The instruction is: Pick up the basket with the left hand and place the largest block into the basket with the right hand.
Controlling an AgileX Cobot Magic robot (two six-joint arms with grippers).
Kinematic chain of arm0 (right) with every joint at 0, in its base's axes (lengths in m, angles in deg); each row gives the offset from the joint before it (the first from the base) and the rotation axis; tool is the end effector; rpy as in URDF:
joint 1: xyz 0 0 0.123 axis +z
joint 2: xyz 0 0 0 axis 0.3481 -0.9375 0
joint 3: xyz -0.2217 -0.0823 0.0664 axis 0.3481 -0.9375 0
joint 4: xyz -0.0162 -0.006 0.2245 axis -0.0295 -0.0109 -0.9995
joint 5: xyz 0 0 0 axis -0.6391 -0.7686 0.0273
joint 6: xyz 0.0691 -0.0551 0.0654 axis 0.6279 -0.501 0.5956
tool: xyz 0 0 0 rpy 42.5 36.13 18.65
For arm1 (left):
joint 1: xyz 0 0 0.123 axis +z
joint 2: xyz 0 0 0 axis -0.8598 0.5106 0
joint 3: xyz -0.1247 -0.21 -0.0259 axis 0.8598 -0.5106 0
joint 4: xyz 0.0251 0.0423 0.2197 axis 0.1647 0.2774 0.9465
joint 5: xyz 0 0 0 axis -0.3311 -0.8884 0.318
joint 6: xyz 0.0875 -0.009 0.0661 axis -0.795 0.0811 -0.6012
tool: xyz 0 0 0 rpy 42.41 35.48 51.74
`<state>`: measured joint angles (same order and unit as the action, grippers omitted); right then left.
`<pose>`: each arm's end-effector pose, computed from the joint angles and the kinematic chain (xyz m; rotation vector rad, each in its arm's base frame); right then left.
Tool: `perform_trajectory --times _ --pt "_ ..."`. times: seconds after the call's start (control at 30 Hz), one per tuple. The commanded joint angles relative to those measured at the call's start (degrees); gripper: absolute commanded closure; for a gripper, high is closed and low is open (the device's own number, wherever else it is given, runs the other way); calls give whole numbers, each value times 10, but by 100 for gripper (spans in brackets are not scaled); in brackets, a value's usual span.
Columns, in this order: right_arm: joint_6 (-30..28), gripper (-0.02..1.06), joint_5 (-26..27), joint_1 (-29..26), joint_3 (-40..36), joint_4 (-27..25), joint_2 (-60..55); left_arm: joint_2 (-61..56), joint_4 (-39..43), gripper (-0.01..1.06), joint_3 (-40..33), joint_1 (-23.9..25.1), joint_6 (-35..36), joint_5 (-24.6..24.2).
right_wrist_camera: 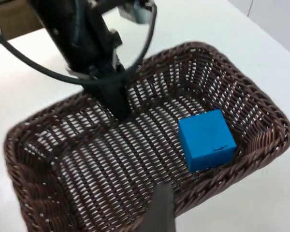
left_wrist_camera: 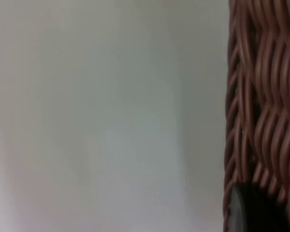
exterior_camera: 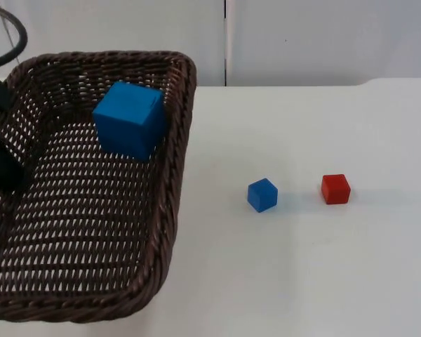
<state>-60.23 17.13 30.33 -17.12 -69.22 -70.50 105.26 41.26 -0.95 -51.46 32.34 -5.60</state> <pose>0.1805 0.2366 0.3326 -1.1344 1.9055 0.5187 0.2568 -0.0205 0.1630 0.0773 2.8234 -0.7210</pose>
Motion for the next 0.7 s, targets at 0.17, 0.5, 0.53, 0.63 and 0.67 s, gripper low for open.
perform_trajectory --times 0.17,0.5,0.53,0.63,0.67 --pt "1 35 -4 -3 -2 -2 27 50 -72 105 4 1 -55 26" --pt "3 35 -29 -3 -2 -1 52 141 -109 105 34 0 -102 46" --pt "3 35 -29 -3 -2 -1 54 148 -109 105 39 0 -102 54" --pt "5 35 -35 -3 -2 -2 59 163 -108 105 46 -5 -109 71" --pt "5 35 -39 -3 -2 -2 60 170 -107 105 50 -7 -114 81"
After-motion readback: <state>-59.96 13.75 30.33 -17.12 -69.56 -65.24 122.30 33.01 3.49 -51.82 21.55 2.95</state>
